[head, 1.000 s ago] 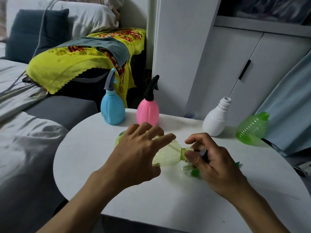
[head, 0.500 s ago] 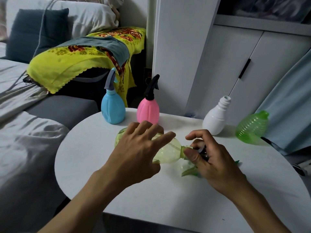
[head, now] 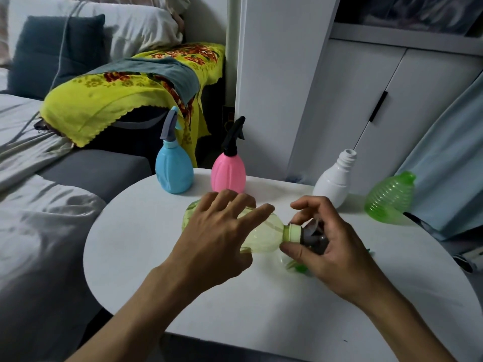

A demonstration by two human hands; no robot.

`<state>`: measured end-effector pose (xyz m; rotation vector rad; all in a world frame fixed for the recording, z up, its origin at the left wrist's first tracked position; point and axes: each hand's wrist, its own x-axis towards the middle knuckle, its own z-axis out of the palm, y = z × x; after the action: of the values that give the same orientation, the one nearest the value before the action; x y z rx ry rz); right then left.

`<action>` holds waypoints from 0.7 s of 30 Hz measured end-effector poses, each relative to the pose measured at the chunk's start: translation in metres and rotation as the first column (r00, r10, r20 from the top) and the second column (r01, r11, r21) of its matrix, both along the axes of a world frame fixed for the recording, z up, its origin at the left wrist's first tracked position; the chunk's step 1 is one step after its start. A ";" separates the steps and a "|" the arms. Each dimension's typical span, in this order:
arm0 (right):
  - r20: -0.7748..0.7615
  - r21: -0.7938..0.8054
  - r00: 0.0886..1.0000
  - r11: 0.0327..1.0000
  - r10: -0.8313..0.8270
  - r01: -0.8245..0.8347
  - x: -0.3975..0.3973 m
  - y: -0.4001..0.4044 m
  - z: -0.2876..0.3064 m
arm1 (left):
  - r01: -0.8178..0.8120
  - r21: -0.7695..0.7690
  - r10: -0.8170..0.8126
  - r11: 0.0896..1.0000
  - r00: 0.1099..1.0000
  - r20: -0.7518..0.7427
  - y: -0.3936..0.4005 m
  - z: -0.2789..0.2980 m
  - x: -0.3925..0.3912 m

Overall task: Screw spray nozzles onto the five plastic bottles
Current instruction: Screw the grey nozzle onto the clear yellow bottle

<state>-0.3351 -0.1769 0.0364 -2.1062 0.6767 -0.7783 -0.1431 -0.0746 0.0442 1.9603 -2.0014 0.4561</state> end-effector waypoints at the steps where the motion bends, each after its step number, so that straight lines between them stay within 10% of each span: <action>1: -0.002 -0.023 1.000 1.000 -0.013 0.013 -0.001 -0.001 0.001 | 0.000 -0.003 0.000 1.000 1.000 -0.013 0.000 0.000 -0.001; 9: -0.002 -0.050 0.997 0.996 -0.072 0.072 0.002 -0.001 0.000 | -0.009 -0.001 0.009 1.000 1.000 -0.018 -0.001 -0.009 -0.002; 14: 0.040 0.274 0.995 0.958 -0.095 0.080 0.002 0.002 0.004 | -0.036 0.021 0.038 0.999 0.995 -0.095 -0.004 -0.015 -0.013; 18: 0.453 0.749 0.891 0.553 -0.025 -0.365 -0.011 -0.005 0.020 | 0.135 0.064 -0.077 0.989 0.826 -0.558 0.000 -0.004 -0.012; 21: 0.705 0.669 0.709 0.337 -0.005 -0.662 -0.008 0.001 0.023 | 0.329 0.079 -0.097 0.941 0.485 -0.869 -0.001 0.004 -0.023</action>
<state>-0.3431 -0.1758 0.0596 -0.7924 0.1301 -0.5495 -0.1660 -0.0752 0.0482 1.4899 -1.5719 -0.7583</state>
